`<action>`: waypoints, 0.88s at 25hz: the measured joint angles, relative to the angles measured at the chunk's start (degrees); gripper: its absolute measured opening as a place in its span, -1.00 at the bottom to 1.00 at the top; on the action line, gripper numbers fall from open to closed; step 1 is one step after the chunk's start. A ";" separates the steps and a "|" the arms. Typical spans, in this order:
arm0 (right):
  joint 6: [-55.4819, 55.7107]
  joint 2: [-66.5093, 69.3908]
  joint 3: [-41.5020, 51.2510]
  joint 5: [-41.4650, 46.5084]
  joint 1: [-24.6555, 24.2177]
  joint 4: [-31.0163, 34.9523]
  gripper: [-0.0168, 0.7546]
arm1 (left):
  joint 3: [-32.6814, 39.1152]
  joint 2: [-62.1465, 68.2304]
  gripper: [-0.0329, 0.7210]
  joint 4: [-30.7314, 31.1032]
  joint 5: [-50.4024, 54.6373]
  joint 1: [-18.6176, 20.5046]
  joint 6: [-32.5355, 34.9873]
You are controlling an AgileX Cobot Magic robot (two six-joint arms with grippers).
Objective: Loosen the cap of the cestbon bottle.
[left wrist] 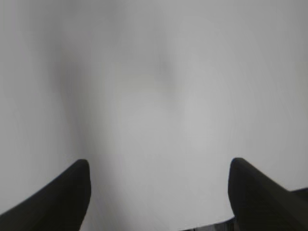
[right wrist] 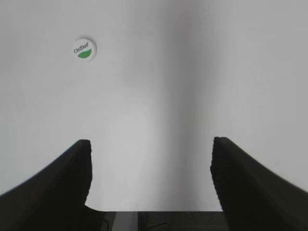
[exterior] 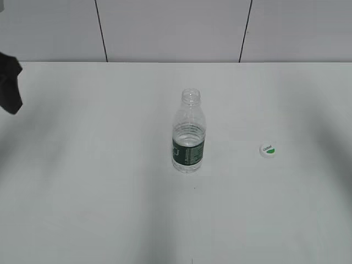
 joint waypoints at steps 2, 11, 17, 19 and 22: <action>0.00 -3.95 3.67 0.05 0.00 0.41 0.58 | 4.91 -4.16 0.48 -0.38 -0.17 0.00 0.00; 0.00 -22.51 20.92 -6.16 0.00 0.46 0.58 | 20.80 -24.62 0.48 -3.12 -5.74 0.00 0.00; 0.00 -30.13 32.07 -8.64 0.00 0.51 0.58 | 32.10 -34.87 0.48 -4.06 -7.66 0.00 0.00; 0.00 -32.76 35.38 -9.12 0.00 0.51 0.58 | 35.78 -38.10 0.48 -4.10 -8.04 0.00 0.00; 0.00 -37.87 39.58 -9.68 0.00 0.56 0.58 | 40.38 -44.96 0.48 -4.10 -8.69 0.00 0.00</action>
